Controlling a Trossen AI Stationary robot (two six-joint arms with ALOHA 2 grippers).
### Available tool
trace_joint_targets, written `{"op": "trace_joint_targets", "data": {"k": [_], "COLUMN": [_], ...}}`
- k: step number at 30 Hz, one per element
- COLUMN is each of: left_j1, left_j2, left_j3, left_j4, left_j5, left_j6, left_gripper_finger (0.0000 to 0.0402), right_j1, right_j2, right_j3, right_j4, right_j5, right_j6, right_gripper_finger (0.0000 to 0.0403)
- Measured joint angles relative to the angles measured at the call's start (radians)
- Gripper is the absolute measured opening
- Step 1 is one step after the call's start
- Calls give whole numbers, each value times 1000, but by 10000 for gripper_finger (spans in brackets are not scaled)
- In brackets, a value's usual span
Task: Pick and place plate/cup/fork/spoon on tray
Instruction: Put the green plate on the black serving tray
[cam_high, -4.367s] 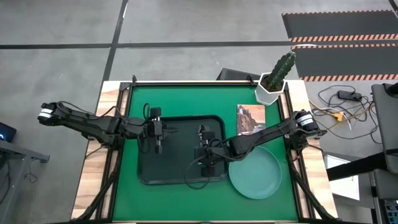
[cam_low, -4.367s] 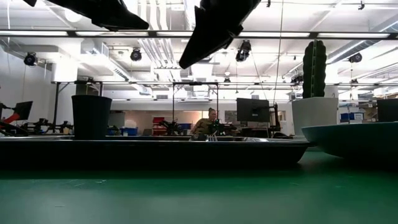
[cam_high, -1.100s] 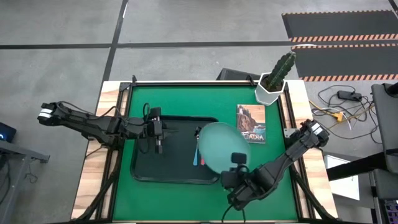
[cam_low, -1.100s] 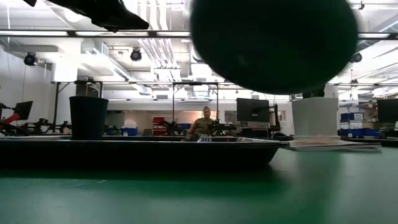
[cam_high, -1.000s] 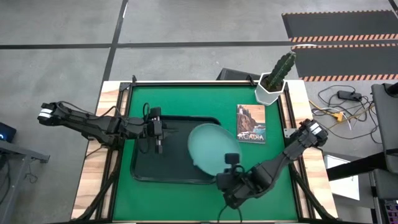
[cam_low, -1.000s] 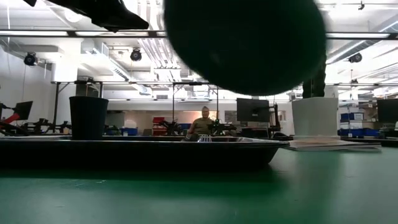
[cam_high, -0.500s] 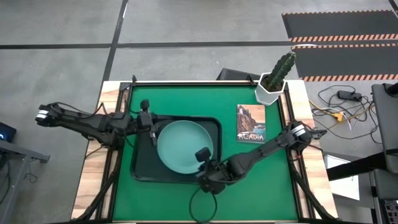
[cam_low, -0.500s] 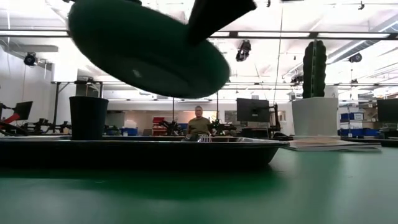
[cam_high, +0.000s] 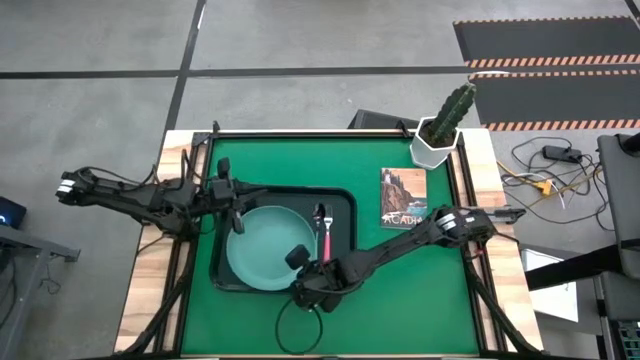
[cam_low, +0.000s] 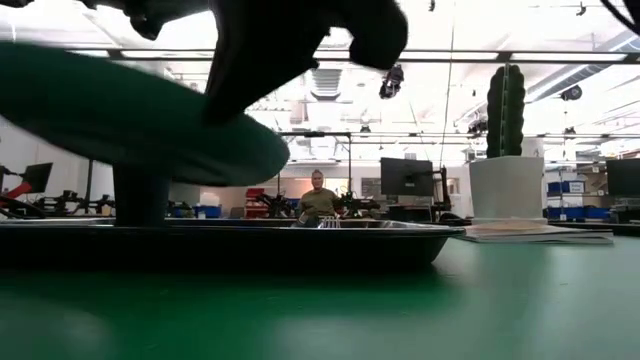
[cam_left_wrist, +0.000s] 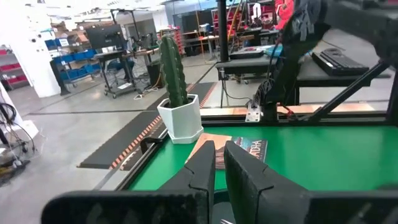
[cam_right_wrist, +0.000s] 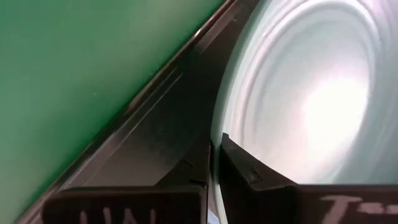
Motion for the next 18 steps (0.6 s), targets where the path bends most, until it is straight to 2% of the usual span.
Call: {"op": "trace_joint_targets", "data": {"k": [8,18], "left_j1": [0,0], "left_j2": [13,17], "left_j3": [0,0], "left_j4": [-1,1], "left_j5": [1,1], "left_j6": [-9,-8], "left_gripper_finger": [17,17], "right_j1": [-23,-48], "right_j2": [121,163], "right_j3": [126,133], "right_j4": [-59,-45], "right_j5": [1,0], "right_j6": [-14,-34], "right_gripper_finger": [8,9]}}
